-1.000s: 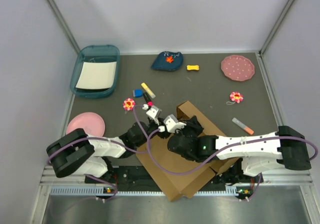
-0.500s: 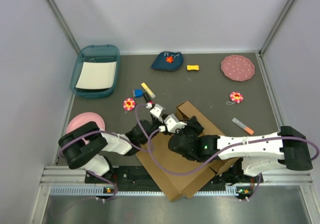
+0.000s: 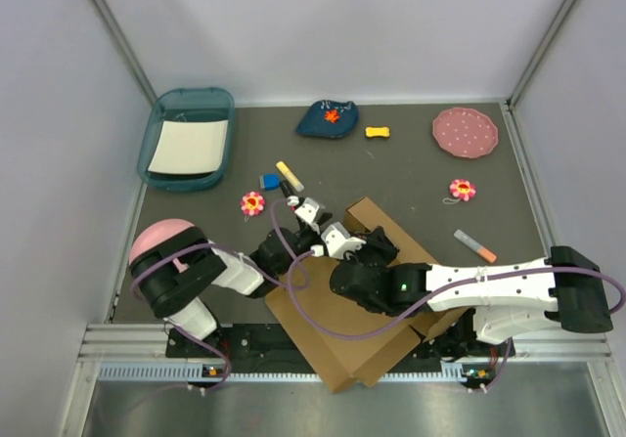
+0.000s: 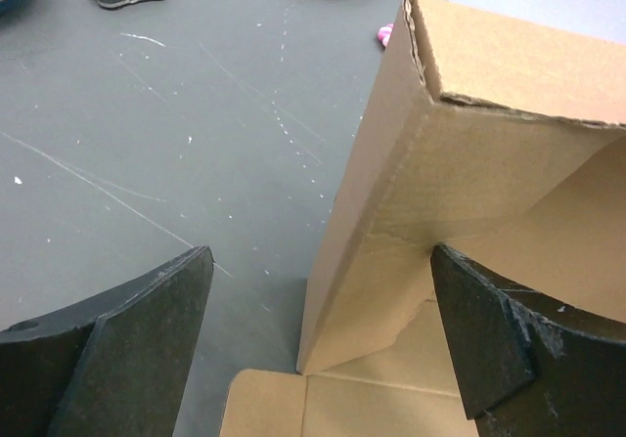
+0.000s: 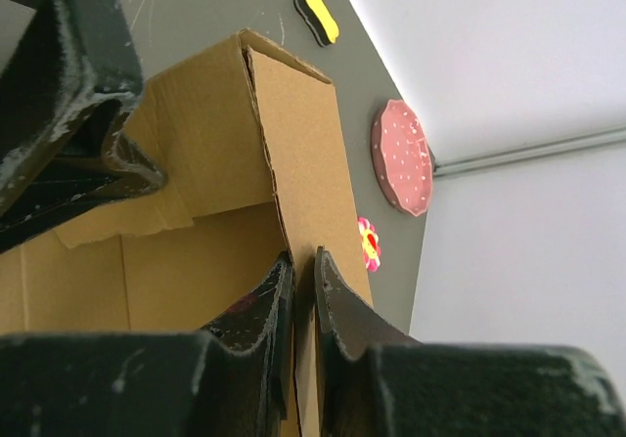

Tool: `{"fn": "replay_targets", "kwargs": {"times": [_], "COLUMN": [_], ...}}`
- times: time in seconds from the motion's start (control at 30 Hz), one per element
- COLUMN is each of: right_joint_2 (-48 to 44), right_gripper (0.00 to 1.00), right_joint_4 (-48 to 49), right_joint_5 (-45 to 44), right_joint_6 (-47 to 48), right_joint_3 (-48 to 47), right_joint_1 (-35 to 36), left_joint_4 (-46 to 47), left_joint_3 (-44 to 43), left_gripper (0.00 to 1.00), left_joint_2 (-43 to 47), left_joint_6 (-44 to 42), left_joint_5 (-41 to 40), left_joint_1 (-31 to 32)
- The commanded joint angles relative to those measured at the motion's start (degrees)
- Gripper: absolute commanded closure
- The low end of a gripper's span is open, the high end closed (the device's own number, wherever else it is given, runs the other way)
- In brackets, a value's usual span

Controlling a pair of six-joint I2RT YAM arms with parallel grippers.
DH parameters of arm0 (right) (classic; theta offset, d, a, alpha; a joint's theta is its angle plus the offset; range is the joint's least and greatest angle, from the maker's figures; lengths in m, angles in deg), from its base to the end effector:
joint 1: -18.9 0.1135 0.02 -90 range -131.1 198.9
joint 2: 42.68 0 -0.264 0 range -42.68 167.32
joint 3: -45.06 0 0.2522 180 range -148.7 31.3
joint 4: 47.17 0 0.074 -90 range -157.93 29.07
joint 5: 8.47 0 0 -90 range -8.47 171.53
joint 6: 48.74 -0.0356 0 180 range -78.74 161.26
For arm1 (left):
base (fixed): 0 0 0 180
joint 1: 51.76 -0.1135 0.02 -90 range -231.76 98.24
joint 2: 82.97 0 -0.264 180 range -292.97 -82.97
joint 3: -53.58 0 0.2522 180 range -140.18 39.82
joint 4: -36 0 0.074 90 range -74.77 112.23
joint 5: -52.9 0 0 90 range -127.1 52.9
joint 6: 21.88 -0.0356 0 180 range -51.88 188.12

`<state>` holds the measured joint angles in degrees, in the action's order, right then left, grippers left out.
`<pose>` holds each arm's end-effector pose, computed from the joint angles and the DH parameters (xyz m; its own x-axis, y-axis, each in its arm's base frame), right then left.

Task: Fold the paper box

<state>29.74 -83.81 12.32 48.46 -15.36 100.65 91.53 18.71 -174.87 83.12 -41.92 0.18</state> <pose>0.0680 0.2369 0.2477 -0.0739 -0.8200 -0.5676 -0.2741 0.5640 -0.7790 0.1722 -0.2150 0.1629 -0.2052 -0.1562 -0.9662 0.7037 0.6626 -0.2566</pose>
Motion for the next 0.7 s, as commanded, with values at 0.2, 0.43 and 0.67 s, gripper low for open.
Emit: {"fn": "replay_targets", "kwargs": {"times": [0.2,0.43,0.67], "right_joint_2": [1.1,0.8,0.8], "right_gripper": [1.00,1.00,1.00], "right_joint_4": [-1.3,-1.0,-0.4], "right_joint_5": [14.5,14.7,14.9], "right_joint_6": [-4.7,-4.0,-3.9], "right_joint_3": [1.3,1.2,1.3], "right_joint_1": [1.5,1.5,1.5], "left_joint_4": [10.3,13.1,11.7], "left_joint_3": [-7.2,-8.8,-8.8], "left_gripper": [0.11,0.50,0.92], "left_joint_2": [-4.2,-8.4,-8.1], "left_joint_6": [-0.2,1.3,0.0], "left_joint_5": [11.1,14.7,15.2], "left_joint_1": [-4.0,-4.8,-5.2]}}
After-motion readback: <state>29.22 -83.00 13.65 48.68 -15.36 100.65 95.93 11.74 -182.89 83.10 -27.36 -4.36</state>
